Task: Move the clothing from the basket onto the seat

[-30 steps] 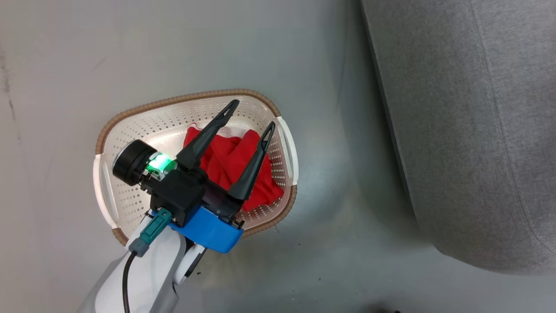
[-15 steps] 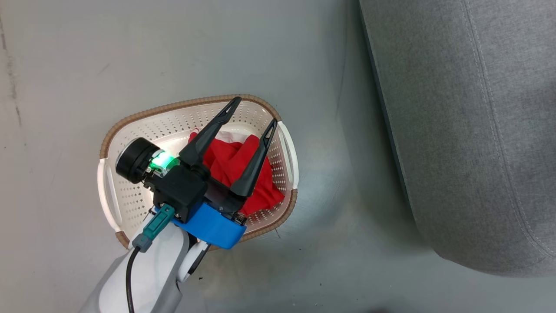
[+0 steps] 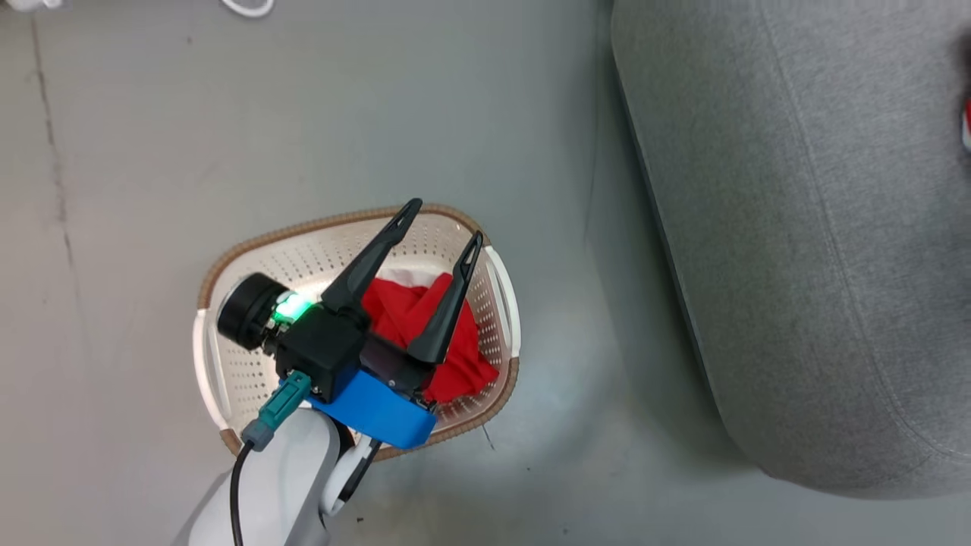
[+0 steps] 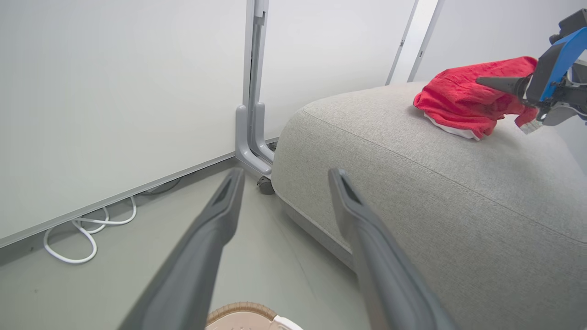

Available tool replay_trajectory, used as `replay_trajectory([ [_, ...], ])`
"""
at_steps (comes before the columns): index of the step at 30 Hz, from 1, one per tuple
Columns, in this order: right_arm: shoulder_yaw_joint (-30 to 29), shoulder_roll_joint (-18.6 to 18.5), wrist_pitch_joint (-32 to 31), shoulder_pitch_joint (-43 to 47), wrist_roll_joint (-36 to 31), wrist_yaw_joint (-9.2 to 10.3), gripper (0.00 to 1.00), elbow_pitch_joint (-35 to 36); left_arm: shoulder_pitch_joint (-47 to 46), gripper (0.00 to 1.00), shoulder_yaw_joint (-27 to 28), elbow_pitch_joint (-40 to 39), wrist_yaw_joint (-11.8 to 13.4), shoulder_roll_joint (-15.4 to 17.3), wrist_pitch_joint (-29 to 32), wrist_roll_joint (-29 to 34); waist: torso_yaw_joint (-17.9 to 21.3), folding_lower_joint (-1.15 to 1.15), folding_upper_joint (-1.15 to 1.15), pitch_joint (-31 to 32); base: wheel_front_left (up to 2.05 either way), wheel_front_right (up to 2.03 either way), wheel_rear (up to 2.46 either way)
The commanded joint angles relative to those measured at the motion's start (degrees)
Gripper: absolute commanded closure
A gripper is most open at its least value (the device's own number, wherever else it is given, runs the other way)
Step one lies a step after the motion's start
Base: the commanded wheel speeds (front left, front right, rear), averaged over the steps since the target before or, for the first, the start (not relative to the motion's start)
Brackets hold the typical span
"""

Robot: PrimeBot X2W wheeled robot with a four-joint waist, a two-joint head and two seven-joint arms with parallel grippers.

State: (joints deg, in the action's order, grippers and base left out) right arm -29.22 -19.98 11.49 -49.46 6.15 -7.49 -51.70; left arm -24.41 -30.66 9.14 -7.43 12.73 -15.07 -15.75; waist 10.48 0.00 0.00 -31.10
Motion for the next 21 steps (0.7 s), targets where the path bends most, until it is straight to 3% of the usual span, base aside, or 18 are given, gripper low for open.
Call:
replay_trajectory([
  [1, 0.2, 0.1, 0.3, 1.3, 0.3, -0.01, 0.0, -0.2, 0.6, 0.0, 0.3, 0.2, 0.0, -0.1, -0.2, -0.4, -0.2, 0.0, 0.0, 2.0, 0.0, 0.0, 0.0],
  [12, 6.4, 3.0, 2.0, 14.7, 1.2, -0.01, 0.0, 3.7, 8.3, 0.0, 4.5, 2.6, 0.0, -3.4, -0.2, -1.4, -1.5, 0.0, 0.0, 14.1, 0.0, 0.0, 0.0],
  [21, 13.3, 8.1, 1.8, 26.0, 2.4, -0.01, 0.0, 16.3, 14.8, 0.0, 10.1, 3.9, 0.0, -5.8, -0.2, -1.8, -3.1, 0.0, 0.0, 21.6, 0.0, 0.0, 0.0],
])
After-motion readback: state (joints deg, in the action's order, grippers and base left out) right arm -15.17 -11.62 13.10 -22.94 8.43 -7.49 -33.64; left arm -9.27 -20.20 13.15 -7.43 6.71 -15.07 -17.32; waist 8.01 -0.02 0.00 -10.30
